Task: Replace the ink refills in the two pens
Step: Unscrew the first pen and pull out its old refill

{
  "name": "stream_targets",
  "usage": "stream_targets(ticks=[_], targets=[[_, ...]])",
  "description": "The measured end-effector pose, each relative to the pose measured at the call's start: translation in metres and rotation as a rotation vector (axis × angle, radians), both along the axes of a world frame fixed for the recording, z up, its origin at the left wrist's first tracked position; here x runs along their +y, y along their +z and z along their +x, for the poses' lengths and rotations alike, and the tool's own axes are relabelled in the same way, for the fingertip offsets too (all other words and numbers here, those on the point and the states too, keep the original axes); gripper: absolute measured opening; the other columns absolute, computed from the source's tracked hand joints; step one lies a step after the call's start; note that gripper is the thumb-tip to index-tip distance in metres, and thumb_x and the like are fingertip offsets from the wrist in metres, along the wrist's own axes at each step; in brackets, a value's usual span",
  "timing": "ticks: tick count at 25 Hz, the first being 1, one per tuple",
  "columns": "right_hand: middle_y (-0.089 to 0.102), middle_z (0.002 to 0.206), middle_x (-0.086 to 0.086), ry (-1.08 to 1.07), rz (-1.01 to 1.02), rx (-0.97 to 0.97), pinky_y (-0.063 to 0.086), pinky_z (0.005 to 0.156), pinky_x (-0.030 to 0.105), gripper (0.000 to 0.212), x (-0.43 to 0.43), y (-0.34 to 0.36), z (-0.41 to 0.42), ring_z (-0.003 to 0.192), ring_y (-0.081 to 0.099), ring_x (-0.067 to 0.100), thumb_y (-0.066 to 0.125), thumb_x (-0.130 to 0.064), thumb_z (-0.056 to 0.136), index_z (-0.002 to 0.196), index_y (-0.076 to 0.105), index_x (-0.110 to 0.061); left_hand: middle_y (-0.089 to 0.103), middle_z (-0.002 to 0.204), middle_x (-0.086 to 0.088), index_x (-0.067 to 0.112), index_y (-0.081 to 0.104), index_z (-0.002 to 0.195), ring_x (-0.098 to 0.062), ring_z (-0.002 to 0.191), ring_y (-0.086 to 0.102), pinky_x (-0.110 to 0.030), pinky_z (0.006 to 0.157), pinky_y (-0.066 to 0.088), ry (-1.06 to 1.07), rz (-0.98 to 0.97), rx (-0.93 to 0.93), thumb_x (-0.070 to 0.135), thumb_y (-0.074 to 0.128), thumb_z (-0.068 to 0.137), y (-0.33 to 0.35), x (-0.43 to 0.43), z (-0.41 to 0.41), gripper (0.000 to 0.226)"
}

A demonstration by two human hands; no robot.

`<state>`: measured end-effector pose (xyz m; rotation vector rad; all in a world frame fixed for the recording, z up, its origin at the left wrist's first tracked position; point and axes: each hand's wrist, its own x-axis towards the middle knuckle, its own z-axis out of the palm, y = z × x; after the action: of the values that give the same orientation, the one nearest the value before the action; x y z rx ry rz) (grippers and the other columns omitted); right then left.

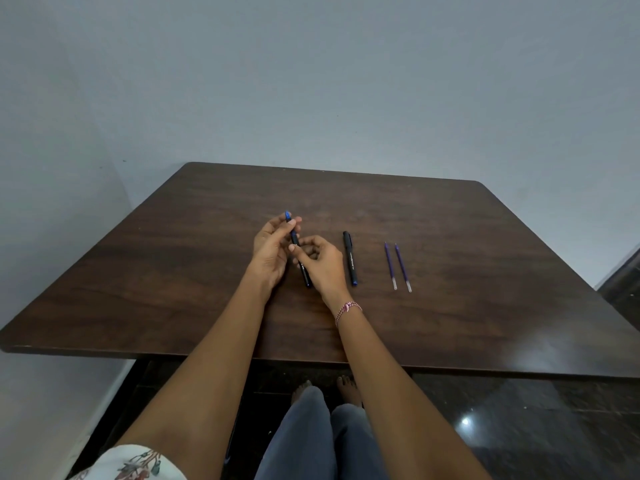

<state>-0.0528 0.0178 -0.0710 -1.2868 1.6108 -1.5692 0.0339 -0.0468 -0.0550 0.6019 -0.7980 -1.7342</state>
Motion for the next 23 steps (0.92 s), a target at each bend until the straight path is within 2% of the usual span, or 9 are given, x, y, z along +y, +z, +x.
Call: stream_targets(ticks=[3,6,12,18,21,23], targets=[[0.067,0.067,-0.005,-0.002,0.011,0.011,0.056,0.071,0.025,0.009,0.0,0.0009,-0.0001,0.063,0.064,0.005,0.072,-0.02,0.084,0.09,0.065,-0.018,0.073,0.09,-0.004,0.009,0.064,0.103,-0.01,0.079,0.064,-0.027,0.078,0.053,-0.054,0.015,0.01,0.008,0.045,0.093,-0.001,-0.0016,0.003,0.021],[0.068,0.069,-0.005,-0.008,0.019,0.027,0.057,0.074,0.028,0.01,0.0012,0.0019,-0.0001,0.066,0.065,0.006,0.072,-0.022,0.084,0.092,0.066,-0.017,0.073,0.089,-0.004,0.008,0.066,0.103,-0.01,0.076,0.065,-0.023,0.069,0.055,-0.052,-0.004,-0.014,0.005,0.041,0.093,-0.0008,-0.0003,0.0035,0.027],[0.068,0.069,-0.006,0.004,0.013,0.02,0.055,0.072,0.024,0.009,0.0037,0.0032,0.0006,0.067,0.066,0.005,0.071,-0.023,0.085,0.091,0.065,-0.019,0.073,0.076,0.002,0.013,0.068,0.095,-0.008,0.069,0.065,-0.02,0.059,0.053,-0.009,-0.002,-0.045,0.001,0.059,0.088,0.002,0.0014,0.0021,0.017],[0.068,0.069,-0.004,0.012,0.017,0.014,0.056,0.073,0.026,0.008,0.0037,0.0015,-0.0004,0.067,0.065,0.004,0.072,-0.024,0.085,0.087,0.065,-0.022,0.064,0.077,0.003,0.014,0.066,0.095,-0.005,0.057,0.058,-0.018,0.053,0.051,0.011,0.007,-0.045,-0.004,0.061,0.085,0.0014,0.0001,-0.0014,0.021],[0.07,0.071,-0.001,0.017,0.02,0.006,0.056,0.076,0.031,0.01,0.0025,-0.0005,-0.0007,0.07,0.067,0.01,0.072,-0.024,0.084,0.089,0.066,-0.018,0.062,0.077,0.0,0.012,0.068,0.098,-0.006,0.06,0.058,-0.018,0.055,0.052,0.0,0.017,-0.032,0.007,0.056,0.091,0.0001,0.0,-0.0007,0.014],[0.069,0.071,-0.002,0.015,0.029,0.01,0.057,0.075,0.031,0.01,0.0017,-0.001,-0.0011,0.07,0.066,0.01,0.072,-0.025,0.084,0.089,0.065,-0.019,0.064,0.08,-0.001,0.009,0.068,0.103,-0.008,0.068,0.058,-0.019,0.059,0.053,-0.043,0.019,-0.019,0.016,0.049,0.095,-0.0021,-0.0009,0.0017,0.021]])
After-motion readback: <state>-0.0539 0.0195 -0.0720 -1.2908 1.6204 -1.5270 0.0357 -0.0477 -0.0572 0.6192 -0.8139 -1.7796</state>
